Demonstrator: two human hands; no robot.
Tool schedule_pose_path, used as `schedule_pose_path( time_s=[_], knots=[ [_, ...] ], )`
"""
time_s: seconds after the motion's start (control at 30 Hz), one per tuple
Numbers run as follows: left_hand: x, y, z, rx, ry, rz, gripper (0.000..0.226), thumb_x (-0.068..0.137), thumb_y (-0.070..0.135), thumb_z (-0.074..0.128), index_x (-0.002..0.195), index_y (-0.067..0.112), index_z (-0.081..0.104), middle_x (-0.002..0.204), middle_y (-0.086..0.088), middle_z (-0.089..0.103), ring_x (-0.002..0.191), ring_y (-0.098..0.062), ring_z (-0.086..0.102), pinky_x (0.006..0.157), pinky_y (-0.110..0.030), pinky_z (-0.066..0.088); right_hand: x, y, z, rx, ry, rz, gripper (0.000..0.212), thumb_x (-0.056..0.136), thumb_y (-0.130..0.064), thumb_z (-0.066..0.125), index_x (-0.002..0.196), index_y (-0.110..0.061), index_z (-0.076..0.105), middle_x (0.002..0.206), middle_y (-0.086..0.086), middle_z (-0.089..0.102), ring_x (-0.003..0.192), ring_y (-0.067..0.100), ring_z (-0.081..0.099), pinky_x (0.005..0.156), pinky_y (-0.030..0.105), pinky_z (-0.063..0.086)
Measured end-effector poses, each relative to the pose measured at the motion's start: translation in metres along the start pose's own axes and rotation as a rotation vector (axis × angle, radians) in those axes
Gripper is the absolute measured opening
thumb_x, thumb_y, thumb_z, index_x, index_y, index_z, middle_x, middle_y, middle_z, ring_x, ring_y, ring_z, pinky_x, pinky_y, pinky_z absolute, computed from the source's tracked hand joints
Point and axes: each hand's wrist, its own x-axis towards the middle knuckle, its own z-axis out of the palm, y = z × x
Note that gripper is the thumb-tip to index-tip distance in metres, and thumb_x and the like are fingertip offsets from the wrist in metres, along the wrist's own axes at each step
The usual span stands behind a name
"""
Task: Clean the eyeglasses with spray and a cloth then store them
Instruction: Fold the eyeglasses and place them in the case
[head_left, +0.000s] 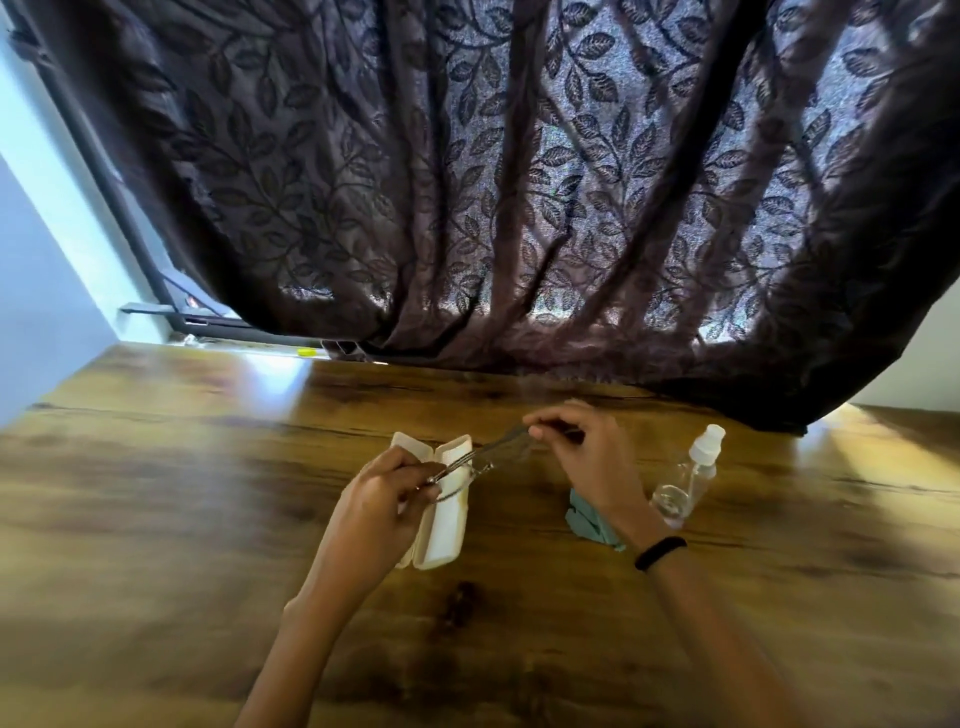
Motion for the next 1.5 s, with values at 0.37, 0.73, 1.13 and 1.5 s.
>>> schedule_pose_path(
  time_s=[0.37,0.73,1.13,1.5],
  knots=[
    [-0.034,0.013,0.008,-0.042,0.133,-0.261,0.025,0.078,0.015,0.071,0.103,0.012,0.070,0.090,0.006,0.063,0.063,-0.002,0.057,0.058,-0.001,0.043,0.051,-0.014,0.058,-0.006,-0.206,-0.078,0.019,0.082,0.005,0.058,0.083,-0.008,0.072,0.092,0.004,0.068,0.077,0.001,0.057,0.073,0.003,0.043],
    [-0.034,0.017,0.018,-0.116,0.134,-0.396,0.027,0.080,0.017,0.069,0.106,0.013,0.068,0.105,-0.005,0.069,0.085,-0.013,0.065,0.075,-0.032,0.058,0.058,0.006,0.069,0.045,-0.274,0.023,0.010,0.079,-0.002,0.065,0.086,-0.007,0.072,0.091,0.007,0.072,0.082,0.007,0.062,0.071,0.003,0.044],
    [-0.031,0.011,0.018,-0.213,-0.008,-0.500,0.044,0.086,0.013,0.061,0.127,0.020,0.050,0.102,0.001,0.066,0.086,-0.007,0.063,0.077,-0.028,0.057,0.070,0.009,0.077,0.073,-0.441,0.116,0.010,0.079,-0.014,0.068,0.086,-0.007,0.070,0.074,-0.002,0.064,0.060,-0.005,0.055,0.052,0.003,0.040],
    [-0.027,0.016,0.013,-0.124,-0.066,-0.397,0.042,0.092,0.036,0.047,0.130,0.018,0.049,0.116,-0.003,0.065,0.088,-0.002,0.058,0.071,-0.015,0.049,0.072,0.013,0.077,0.015,-0.504,0.168,0.024,0.079,-0.030,0.068,0.083,-0.006,0.069,0.063,0.004,0.058,0.054,0.007,0.045,0.051,0.021,0.035]
  ],
)
